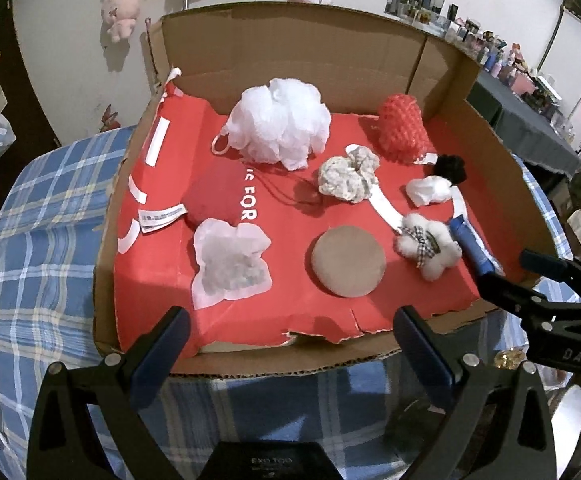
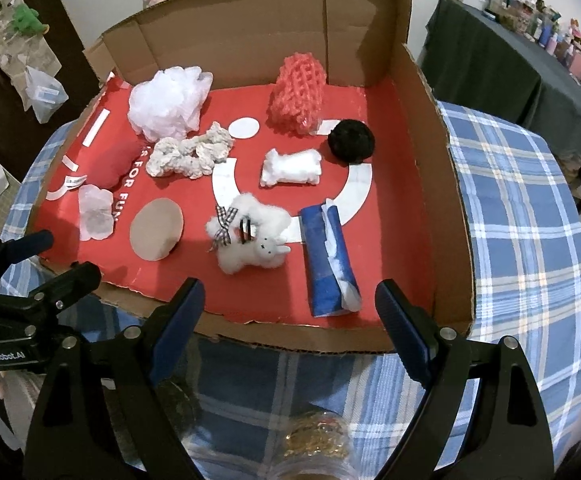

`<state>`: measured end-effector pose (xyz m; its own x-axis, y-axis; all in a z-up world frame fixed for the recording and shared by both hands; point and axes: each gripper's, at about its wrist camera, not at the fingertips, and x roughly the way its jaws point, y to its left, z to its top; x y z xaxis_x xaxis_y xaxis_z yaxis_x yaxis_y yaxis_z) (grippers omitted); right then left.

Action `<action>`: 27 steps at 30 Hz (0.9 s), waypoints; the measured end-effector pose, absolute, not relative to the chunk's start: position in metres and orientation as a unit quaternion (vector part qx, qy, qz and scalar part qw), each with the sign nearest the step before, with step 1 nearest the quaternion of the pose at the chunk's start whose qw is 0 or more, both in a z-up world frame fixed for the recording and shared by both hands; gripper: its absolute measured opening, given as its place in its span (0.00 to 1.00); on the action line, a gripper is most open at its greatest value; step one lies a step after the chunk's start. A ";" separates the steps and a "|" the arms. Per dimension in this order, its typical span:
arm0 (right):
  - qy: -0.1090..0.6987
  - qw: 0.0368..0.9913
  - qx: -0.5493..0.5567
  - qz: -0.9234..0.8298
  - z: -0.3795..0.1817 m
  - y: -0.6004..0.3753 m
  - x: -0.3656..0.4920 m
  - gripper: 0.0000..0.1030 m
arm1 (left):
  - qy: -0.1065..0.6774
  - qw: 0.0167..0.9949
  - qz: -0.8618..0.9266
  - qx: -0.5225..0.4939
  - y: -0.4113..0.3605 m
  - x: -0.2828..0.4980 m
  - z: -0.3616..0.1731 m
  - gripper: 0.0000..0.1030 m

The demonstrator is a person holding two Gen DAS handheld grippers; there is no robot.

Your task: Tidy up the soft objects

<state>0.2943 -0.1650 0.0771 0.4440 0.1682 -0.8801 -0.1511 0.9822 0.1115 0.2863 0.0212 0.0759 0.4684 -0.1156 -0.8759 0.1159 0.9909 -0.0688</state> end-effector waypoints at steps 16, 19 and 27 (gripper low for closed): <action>0.528 0.844 0.011 0.093 0.069 -0.166 0.296 0.85 | 0.523 0.850 -0.060 0.000 0.022 0.290 0.068 1.00; 0.528 0.844 0.013 0.093 0.070 -0.166 0.296 0.85 | 0.522 0.851 -0.059 0.005 0.021 0.290 0.068 1.00; 0.527 0.844 0.012 0.095 0.068 -0.166 0.297 0.85 | 0.521 0.851 -0.058 0.004 0.021 0.289 0.068 1.00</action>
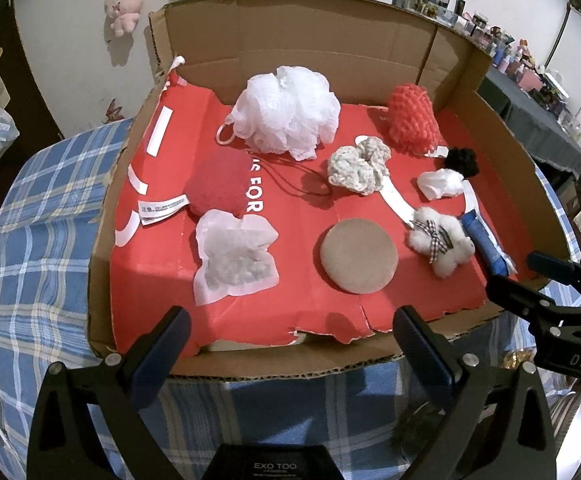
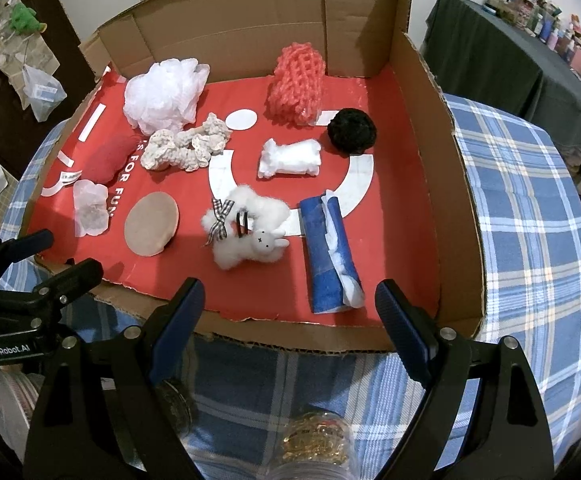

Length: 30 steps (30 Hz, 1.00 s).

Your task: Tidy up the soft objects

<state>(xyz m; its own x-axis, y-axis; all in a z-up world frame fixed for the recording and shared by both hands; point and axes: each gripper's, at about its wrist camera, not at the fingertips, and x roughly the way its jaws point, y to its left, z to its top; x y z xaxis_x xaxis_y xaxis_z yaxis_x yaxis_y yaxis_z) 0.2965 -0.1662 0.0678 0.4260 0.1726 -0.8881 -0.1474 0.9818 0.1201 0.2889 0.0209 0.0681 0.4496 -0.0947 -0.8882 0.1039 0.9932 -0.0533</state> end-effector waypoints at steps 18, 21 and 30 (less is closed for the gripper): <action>0.526 0.845 0.012 0.095 0.068 -0.167 0.295 0.85 | 0.516 0.855 -0.057 0.008 0.022 0.288 0.069 1.00; 0.525 0.846 0.010 0.095 0.068 -0.167 0.295 0.85 | 0.516 0.855 -0.056 0.009 0.022 0.289 0.069 1.00; 0.525 0.846 0.008 0.094 0.069 -0.167 0.295 0.85 | 0.516 0.855 -0.056 0.009 0.022 0.289 0.068 1.00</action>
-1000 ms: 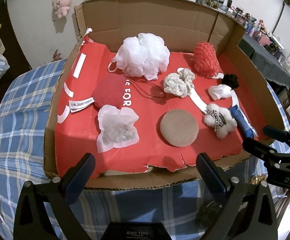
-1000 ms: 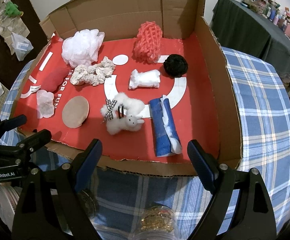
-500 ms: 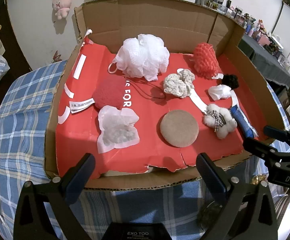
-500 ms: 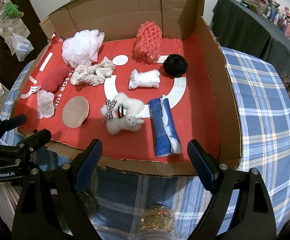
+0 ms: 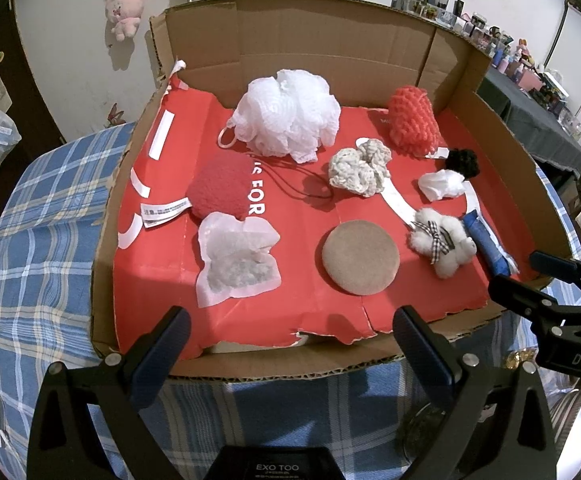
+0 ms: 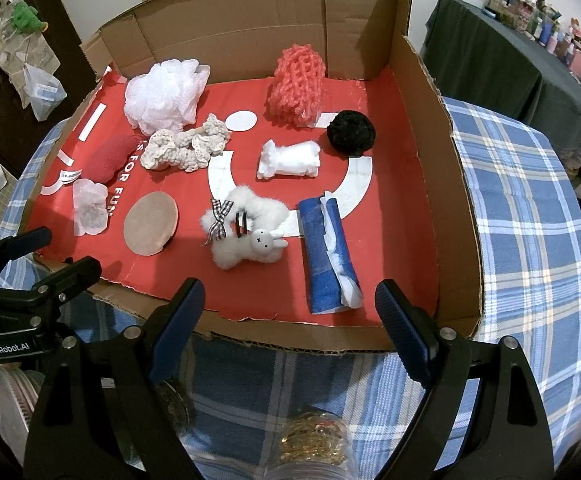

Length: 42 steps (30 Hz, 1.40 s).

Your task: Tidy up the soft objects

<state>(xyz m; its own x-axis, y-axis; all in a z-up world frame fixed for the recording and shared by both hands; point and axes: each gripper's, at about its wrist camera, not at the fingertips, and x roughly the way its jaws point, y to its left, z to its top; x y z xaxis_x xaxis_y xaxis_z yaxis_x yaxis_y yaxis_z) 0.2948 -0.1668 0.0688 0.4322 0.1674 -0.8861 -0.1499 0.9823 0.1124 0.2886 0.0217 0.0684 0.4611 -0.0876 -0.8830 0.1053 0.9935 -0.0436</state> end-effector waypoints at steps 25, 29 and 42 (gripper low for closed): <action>0.522 0.848 0.008 0.093 0.070 -0.167 0.296 0.85 | 0.518 0.854 -0.056 0.009 0.021 0.288 0.068 1.00; 0.522 0.848 0.008 0.093 0.070 -0.167 0.295 0.85 | 0.518 0.854 -0.056 0.009 0.021 0.288 0.067 1.00; 0.502 0.860 -0.004 0.093 0.085 -0.168 0.287 0.85 | 0.468 0.882 -0.049 -0.015 0.036 0.269 0.107 1.00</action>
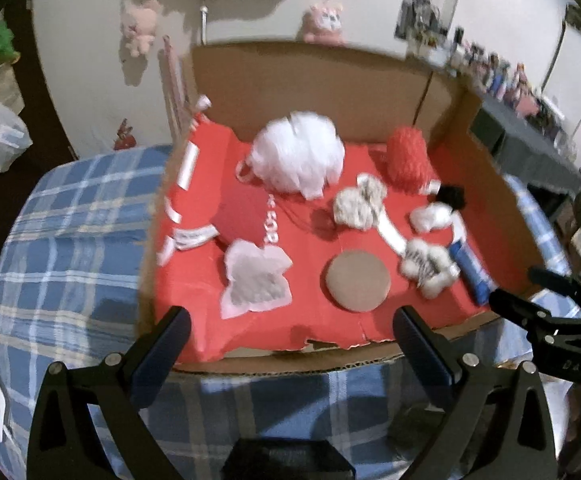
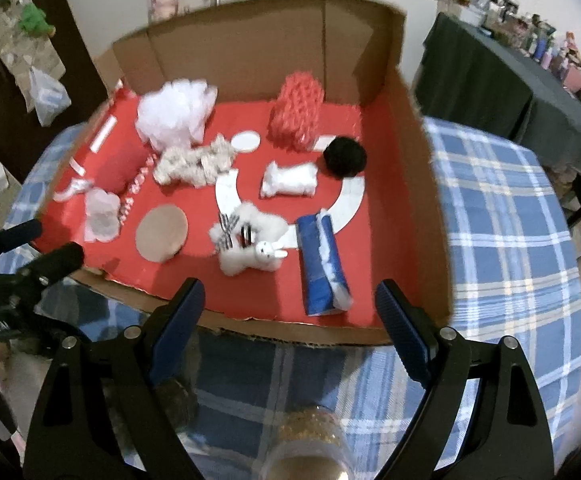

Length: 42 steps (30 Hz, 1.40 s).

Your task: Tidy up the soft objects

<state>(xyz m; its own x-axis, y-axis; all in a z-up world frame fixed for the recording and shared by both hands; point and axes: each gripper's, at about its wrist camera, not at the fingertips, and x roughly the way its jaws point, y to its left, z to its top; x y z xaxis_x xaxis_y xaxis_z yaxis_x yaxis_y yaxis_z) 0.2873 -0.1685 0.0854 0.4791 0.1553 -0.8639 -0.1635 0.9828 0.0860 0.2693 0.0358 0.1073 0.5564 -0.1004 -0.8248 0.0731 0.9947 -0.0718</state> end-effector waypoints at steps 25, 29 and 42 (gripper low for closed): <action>0.320 0.939 0.005 0.124 0.127 -0.170 0.081 0.95 | 0.334 0.938 -0.088 -0.024 0.022 0.071 0.105 1.00; 0.337 0.935 -0.005 0.111 0.092 -0.162 0.078 0.95 | 0.364 0.928 -0.076 -0.012 0.017 0.081 0.072 1.00; 0.398 0.915 -0.037 0.043 0.019 -0.172 0.103 0.95 | 0.424 0.905 -0.031 0.014 0.011 0.099 0.017 1.00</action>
